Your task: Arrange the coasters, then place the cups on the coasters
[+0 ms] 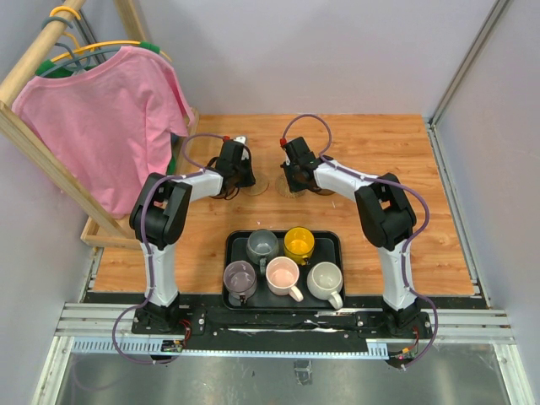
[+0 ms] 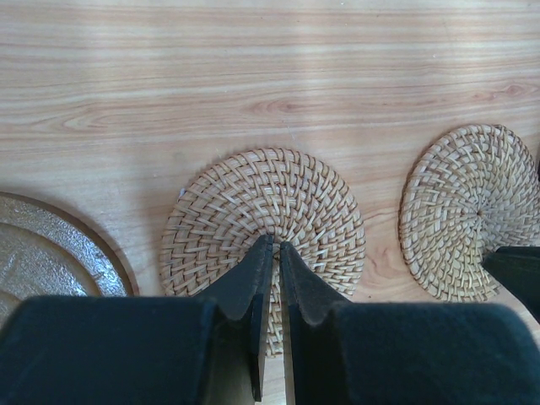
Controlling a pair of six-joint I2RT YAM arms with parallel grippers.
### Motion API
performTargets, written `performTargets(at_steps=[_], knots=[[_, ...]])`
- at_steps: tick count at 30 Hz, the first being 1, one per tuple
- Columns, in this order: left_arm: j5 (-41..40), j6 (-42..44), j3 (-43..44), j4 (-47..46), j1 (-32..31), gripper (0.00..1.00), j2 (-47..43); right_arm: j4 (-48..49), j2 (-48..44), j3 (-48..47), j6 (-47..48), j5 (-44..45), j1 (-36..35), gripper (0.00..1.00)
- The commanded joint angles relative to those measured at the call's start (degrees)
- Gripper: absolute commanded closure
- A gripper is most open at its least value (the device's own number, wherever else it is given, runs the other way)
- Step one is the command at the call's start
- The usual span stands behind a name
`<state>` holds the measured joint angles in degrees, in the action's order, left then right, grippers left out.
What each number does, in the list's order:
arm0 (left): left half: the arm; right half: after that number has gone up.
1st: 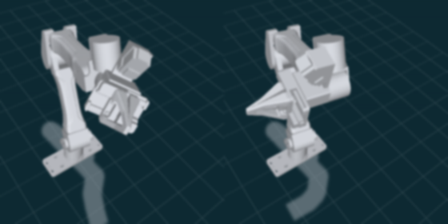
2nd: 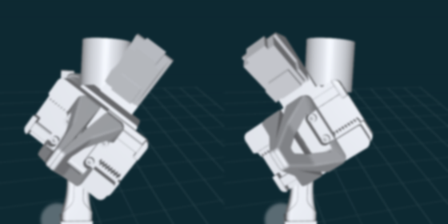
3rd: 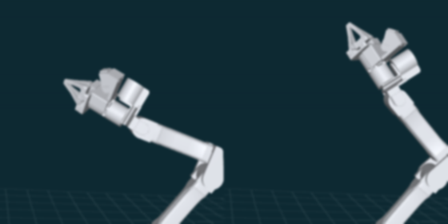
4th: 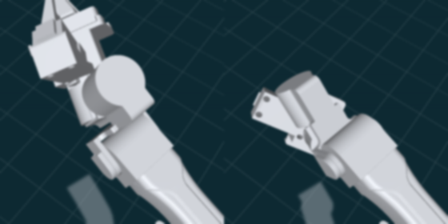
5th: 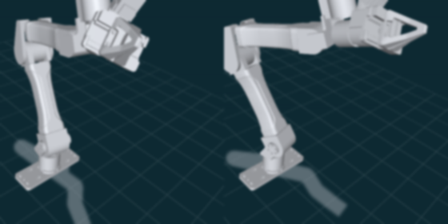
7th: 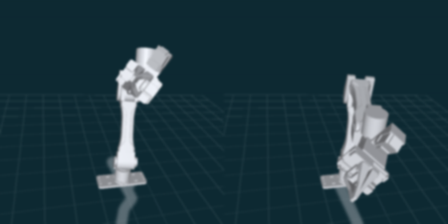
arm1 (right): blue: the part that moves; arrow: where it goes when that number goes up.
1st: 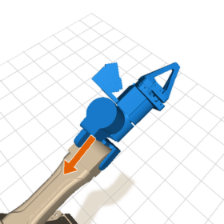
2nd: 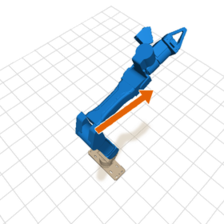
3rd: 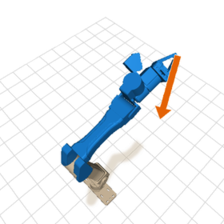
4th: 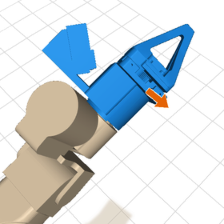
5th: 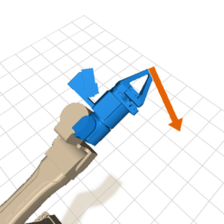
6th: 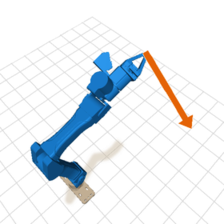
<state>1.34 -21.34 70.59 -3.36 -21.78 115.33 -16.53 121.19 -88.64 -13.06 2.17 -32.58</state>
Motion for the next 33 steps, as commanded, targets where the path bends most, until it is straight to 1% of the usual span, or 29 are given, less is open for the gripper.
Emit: performTargets(at_steps=[1, 13, 21, 33], knots=[[0.83, -0.33, -1.97, 5.76, -0.24, 0.86, 1.45, -2.72, -0.07, -1.05, 0.29, -1.89, 0.12, 0.93], [3.54, -1.07, 0.98, 5.24, -0.32, 0.86, 3.19, -3.14, 1.69, -3.58, 1.77, -0.18, -0.38, 0.93], [2.85, -1.02, 0.50, 5.55, -0.32, 0.86, 3.02, -3.39, 3.28, -5.73, 3.04, 2.11, -0.21, 0.93], [2.67, -0.89, 1.43, 6.01, -0.32, 0.85, 2.21, -4.06, 5.68, -7.32, 3.04, 2.07, 0.44, 0.93]])
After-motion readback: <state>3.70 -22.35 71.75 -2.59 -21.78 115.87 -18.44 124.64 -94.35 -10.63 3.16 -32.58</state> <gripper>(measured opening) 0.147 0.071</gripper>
